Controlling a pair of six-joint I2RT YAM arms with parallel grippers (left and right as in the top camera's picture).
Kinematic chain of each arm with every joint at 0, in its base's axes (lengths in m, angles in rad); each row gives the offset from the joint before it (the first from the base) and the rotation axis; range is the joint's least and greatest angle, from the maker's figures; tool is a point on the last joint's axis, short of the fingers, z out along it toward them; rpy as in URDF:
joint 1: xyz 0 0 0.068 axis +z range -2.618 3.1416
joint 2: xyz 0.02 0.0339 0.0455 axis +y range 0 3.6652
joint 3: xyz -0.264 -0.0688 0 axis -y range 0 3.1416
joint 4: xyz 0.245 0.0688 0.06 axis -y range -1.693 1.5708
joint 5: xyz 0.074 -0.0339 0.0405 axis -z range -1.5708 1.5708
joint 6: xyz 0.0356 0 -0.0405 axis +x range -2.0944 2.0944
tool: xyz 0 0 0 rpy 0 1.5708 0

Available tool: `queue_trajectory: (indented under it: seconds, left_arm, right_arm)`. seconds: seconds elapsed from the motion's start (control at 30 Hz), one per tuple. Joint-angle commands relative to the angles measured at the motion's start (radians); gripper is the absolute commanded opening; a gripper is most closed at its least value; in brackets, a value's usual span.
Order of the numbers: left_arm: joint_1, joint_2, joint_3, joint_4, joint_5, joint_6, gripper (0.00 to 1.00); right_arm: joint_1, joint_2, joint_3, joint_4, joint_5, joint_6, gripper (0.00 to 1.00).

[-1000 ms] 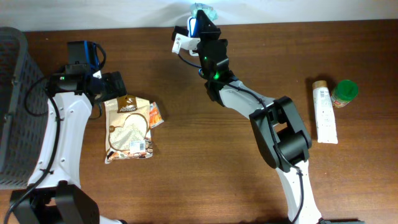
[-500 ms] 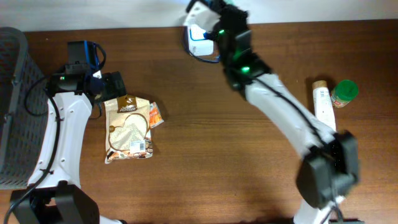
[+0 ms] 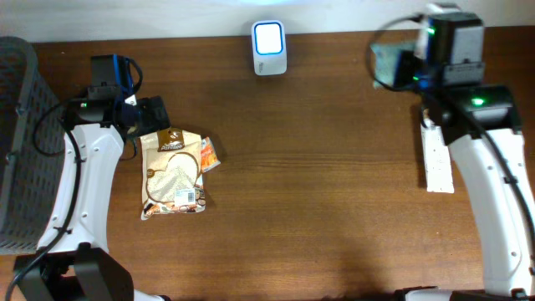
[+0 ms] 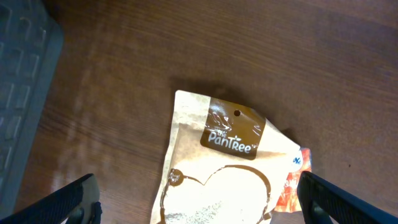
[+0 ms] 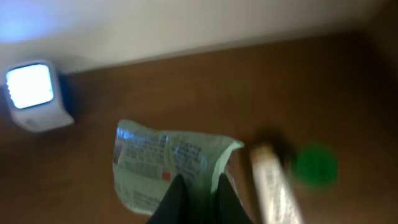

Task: Scan the item barcode
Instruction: 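Carry the green packet to the right side and release it, then move the right gripper to the orange tissue packet and grasp it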

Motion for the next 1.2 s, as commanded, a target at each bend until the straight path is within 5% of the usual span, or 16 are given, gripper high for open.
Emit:
queue_trajectory:
  seconds: [0.0,0.23,0.6,0.67,0.73,0.97,1.17]
  left_arm:
    - [0.002,-0.004,0.014,0.002,-0.007,0.019,0.99]
    - [0.002,-0.004,0.014,0.002,-0.007,0.019,0.99]
    - [0.002,-0.004,0.014,0.002,-0.007,0.019,0.99]
    - [0.002,-0.004,0.014,0.002,-0.007,0.019,0.99]
    - [0.002,-0.004,0.014,0.002,-0.007,0.019,0.99]
    - [0.002,-0.004,0.014,0.002,-0.007,0.019,0.99]
    - [0.002,-0.004,0.014,0.002,-0.007,0.019,0.99]
  right_arm:
    - [-0.07,0.014,-0.035,-0.073,-0.05,0.325,0.04]
    - [-0.181,0.046,-0.212,-0.074,-0.047,0.33,0.04]
    - [-0.238,0.05,-0.53,0.192,-0.035,0.352,0.05]
    - [-0.238,0.05,-0.547,0.214,-0.035,0.352,0.32]
    - [-0.238,0.05,-0.547,0.221,-0.031,0.351,0.44]
    - [-0.237,0.05,-0.5,0.212,-0.074,0.29,0.47]
    - [-0.231,0.05,-0.338,0.109,-0.382,0.105,0.5]
